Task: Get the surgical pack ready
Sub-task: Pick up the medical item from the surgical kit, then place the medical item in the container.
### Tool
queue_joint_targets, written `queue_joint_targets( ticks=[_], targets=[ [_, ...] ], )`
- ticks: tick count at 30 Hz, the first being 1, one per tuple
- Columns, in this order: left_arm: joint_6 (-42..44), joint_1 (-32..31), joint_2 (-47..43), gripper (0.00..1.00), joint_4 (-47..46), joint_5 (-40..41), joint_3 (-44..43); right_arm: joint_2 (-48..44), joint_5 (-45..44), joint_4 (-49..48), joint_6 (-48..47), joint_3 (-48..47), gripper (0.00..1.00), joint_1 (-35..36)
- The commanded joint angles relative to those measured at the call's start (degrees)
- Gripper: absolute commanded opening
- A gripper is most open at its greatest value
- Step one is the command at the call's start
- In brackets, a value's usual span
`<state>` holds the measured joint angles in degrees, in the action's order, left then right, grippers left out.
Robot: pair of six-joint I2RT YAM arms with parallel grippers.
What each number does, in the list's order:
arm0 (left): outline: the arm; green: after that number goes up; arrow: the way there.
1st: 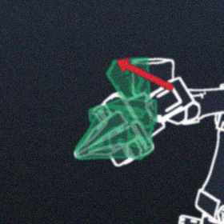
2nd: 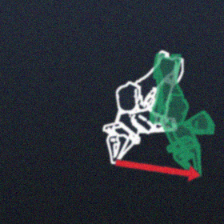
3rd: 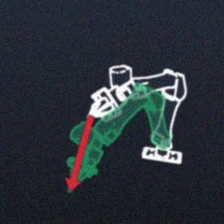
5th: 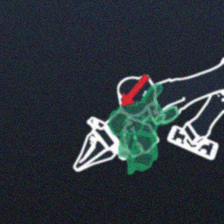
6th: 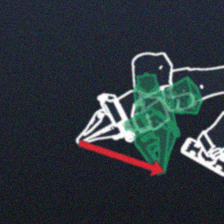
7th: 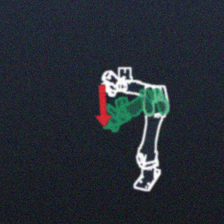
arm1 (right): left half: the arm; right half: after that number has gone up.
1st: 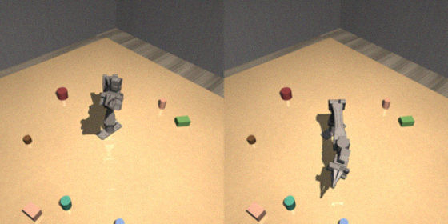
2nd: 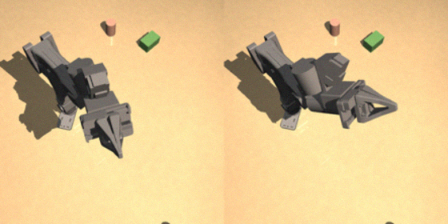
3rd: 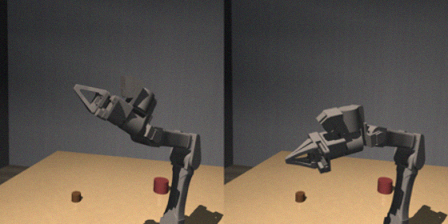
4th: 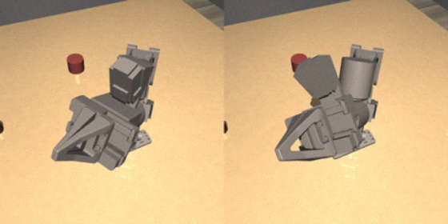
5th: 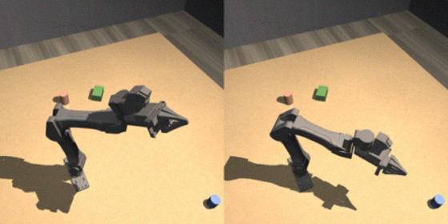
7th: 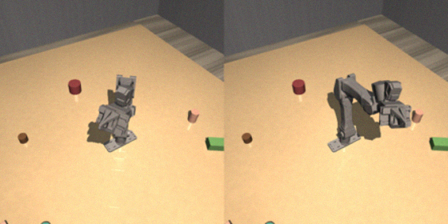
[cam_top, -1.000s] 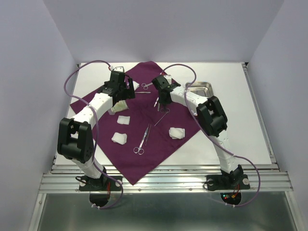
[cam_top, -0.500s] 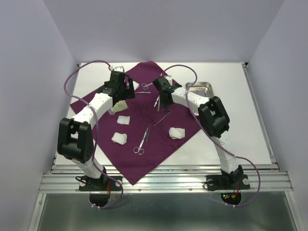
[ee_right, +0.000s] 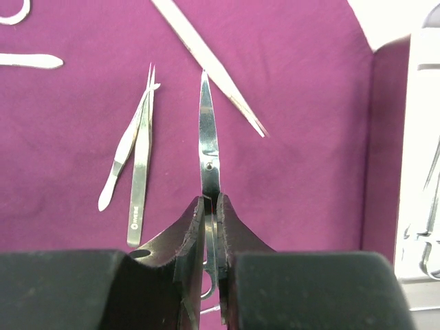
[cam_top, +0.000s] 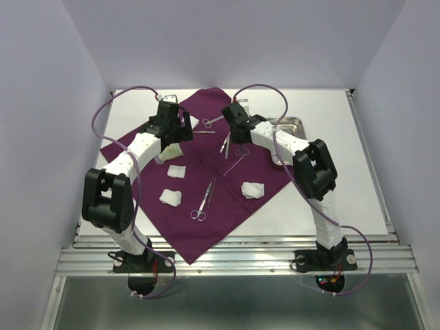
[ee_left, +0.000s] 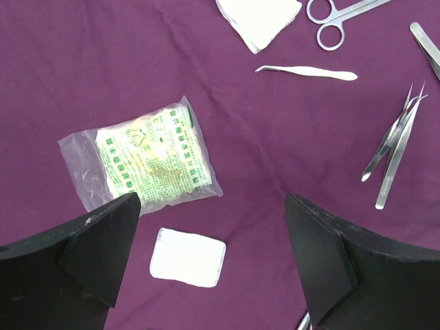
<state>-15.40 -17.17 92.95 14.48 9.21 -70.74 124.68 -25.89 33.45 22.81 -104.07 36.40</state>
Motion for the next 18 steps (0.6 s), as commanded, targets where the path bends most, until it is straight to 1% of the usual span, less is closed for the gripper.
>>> queue_joint_targets(
  ticks=[1,13,16,18],
  targets=[
    [0.8,-0.1,-1.6,0.99,-0.7,0.2,0.0,-3.8,-3.3,-2.3,-1.1,0.4,0.08,-0.5],
    [1.0,-0.1,-1.6,0.99,-0.7,0.3,0.0,-6.5,-6.3,-2.3,-1.9,1.8,0.08,-2.2],
    [0.9,-0.1,-1.6,0.99,-0.7,0.3,0.2,-7.7,-4.9,-2.3,-3.2,2.7,0.08,-3.9],
    [1.1,-0.2,-1.5,0.99,-0.7,0.4,0.3,-9.7,-3.5,-4.1,-4.3,4.4,0.09,-4.7]
  ],
)
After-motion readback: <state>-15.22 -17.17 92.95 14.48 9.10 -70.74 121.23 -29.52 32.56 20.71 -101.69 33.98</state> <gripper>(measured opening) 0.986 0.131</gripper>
